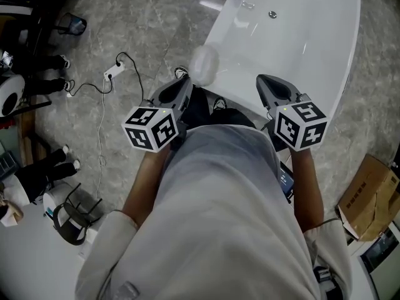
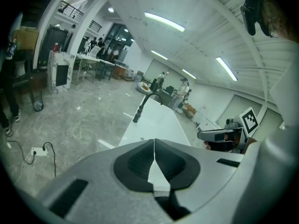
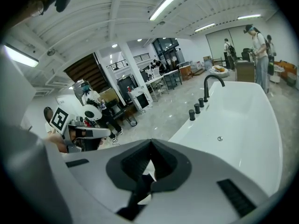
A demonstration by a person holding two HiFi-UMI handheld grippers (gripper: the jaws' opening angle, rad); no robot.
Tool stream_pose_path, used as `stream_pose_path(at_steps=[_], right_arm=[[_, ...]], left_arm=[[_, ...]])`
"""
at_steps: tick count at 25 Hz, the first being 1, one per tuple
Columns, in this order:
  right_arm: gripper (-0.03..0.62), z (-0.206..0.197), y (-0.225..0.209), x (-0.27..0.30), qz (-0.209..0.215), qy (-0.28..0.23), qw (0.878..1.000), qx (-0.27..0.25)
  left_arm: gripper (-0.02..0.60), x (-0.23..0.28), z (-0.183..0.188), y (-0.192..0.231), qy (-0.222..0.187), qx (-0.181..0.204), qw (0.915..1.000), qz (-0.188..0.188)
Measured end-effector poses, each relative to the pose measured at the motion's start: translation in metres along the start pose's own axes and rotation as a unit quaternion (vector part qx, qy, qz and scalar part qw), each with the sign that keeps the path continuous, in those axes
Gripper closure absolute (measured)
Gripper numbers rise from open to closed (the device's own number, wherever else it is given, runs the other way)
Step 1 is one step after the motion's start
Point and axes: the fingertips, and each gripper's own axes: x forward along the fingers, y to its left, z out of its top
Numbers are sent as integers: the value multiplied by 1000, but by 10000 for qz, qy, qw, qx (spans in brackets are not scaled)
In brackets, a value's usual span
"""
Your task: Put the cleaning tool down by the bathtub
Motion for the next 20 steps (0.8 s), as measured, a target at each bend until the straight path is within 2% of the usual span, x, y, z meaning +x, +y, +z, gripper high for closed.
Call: stream_pose_path(at_steps=[8,20], right_arm=[[583,-9,-4,1,-89,250,9995,-192],[583,-21,-7,0,-293,467,9982,-244]], left_arm=[[569,-2,-3,5,110,-82,9998,122],[569,-7,-12,5,224,-82,9997,90]])
